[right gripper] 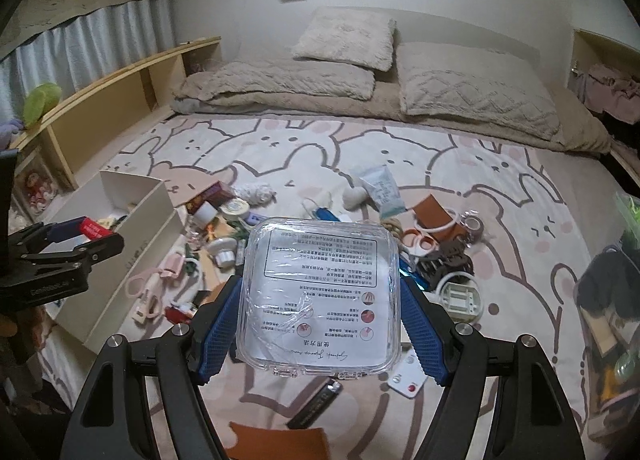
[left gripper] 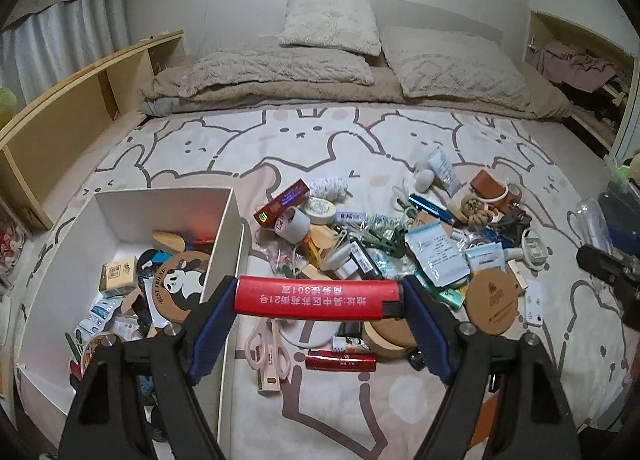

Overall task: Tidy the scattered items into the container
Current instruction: 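Lift the red lighter and clear plastic case off the bed with both grippers, then carry both items over the white shoe box and open the left gripper to drop the lighter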

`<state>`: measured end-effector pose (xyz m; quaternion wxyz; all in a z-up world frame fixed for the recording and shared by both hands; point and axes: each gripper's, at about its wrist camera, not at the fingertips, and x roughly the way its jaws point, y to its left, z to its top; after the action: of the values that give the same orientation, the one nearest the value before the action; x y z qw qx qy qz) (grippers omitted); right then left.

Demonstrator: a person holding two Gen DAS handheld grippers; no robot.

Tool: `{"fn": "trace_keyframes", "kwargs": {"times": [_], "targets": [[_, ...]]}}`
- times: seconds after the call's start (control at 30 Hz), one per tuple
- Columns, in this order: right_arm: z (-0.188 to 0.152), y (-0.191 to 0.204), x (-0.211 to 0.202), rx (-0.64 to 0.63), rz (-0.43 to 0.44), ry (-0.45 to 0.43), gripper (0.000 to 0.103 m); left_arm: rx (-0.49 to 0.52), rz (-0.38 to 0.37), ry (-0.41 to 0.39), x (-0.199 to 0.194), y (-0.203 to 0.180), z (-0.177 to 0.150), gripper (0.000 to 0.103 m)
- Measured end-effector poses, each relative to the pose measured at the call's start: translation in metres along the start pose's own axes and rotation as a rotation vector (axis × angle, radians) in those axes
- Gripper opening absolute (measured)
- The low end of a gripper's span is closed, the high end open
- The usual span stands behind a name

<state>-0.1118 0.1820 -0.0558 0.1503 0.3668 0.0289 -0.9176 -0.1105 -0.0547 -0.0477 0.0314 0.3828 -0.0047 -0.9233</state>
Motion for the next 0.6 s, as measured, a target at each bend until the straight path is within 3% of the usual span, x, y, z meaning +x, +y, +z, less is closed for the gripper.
{"fn": "trace_keyframes", "kwargs": {"times": [0.6], "targets": [[0.025,0.051,-0.03,-0.048,0.066,-0.076,0.077,-0.074,0.019,-0.142,-0.07,0.035,0.033,0.081]]}}
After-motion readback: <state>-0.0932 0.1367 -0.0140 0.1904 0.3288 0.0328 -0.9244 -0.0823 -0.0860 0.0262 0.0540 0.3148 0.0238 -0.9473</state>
